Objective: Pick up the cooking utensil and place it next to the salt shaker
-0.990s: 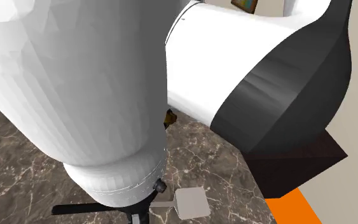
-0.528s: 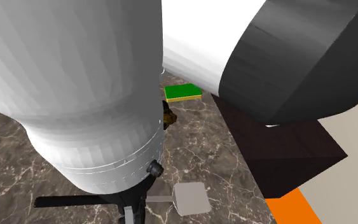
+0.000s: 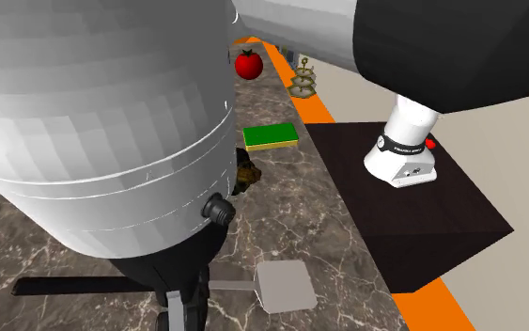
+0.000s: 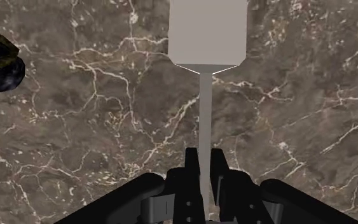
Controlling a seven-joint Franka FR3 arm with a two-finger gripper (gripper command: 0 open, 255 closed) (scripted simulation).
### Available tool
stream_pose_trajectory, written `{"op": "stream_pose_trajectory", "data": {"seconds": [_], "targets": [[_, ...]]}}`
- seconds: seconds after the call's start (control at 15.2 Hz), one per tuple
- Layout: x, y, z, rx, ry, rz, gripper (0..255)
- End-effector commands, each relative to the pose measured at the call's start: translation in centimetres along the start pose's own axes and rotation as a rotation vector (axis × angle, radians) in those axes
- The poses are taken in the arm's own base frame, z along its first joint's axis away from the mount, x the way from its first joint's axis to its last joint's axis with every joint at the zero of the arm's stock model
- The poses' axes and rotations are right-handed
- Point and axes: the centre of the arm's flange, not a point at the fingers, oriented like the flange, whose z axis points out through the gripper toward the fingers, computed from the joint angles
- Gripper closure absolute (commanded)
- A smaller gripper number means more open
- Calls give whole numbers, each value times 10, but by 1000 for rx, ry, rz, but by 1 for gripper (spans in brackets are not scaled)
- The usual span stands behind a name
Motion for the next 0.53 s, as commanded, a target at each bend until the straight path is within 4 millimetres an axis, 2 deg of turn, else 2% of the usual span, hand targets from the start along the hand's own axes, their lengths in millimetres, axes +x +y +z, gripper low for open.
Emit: {"op": "stream_pose_trajectory", "data": {"seconds": [0.0, 0.33, 0.46], "targets": [[1, 1, -11, 0, 0, 0, 255], [2, 1, -33, 0, 0, 0, 255], [16, 24, -32, 0, 0, 0, 255]]}}
